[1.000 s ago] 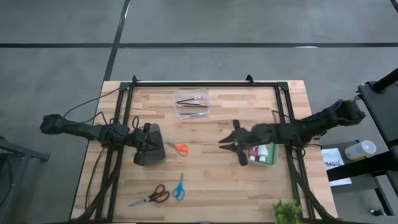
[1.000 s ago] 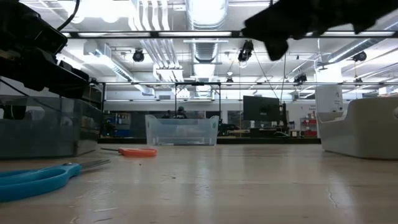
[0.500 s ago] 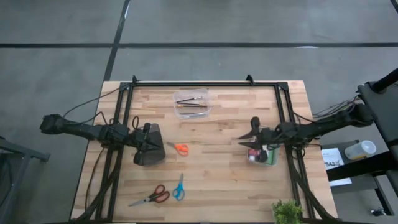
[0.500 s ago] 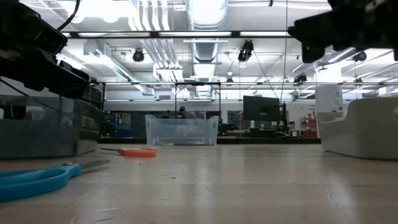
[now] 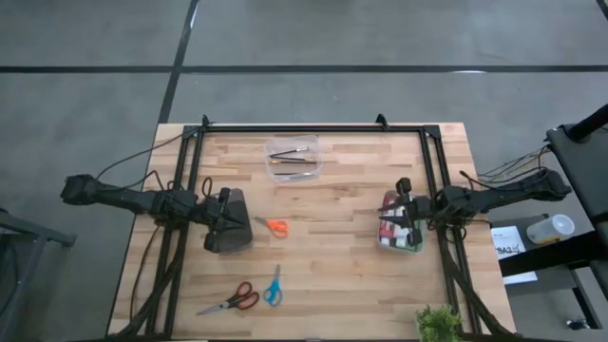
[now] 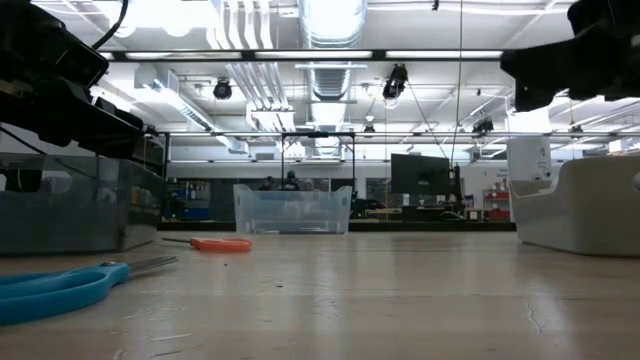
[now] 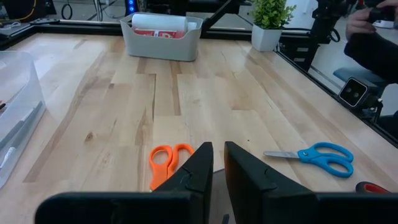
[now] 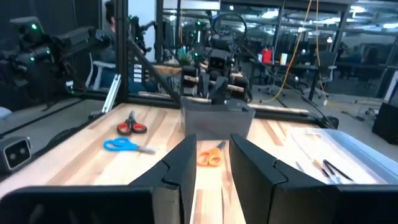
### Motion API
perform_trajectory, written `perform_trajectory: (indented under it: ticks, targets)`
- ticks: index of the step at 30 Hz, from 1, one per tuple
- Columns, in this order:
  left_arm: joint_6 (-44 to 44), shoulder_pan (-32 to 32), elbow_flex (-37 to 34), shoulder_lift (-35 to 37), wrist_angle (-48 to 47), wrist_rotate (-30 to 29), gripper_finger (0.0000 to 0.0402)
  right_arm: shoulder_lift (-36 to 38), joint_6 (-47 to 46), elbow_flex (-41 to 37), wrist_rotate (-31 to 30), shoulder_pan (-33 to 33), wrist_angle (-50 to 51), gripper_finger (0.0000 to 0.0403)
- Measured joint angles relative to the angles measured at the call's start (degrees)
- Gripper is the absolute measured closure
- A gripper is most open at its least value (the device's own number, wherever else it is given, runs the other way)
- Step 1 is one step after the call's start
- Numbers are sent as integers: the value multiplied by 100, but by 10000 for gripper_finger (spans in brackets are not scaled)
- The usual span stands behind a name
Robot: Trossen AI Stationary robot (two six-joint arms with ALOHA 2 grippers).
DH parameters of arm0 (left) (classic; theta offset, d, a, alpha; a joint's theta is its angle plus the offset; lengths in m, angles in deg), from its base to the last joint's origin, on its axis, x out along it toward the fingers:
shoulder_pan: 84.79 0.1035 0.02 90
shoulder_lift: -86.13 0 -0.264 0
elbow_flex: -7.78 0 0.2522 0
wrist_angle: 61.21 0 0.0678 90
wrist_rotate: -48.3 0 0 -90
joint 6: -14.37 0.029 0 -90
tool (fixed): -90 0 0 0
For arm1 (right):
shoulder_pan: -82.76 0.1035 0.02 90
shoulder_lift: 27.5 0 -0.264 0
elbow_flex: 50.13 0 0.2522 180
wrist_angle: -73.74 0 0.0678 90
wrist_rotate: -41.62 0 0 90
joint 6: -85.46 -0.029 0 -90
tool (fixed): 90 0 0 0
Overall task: Pick & Place Paint Supplies
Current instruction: Put the orange scissors into the black bin
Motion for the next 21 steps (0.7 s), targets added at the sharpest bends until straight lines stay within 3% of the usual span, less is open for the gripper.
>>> perform_trajectory:
  ticks: [12,21]
  targets:
    - [-2,0,-1,0,-2,-2,351,2224,31,0,-47,2,2309,312]
    - [-2,0,1,-44,-6,-2,351,2203,75,2,-296,-11,2357,312]
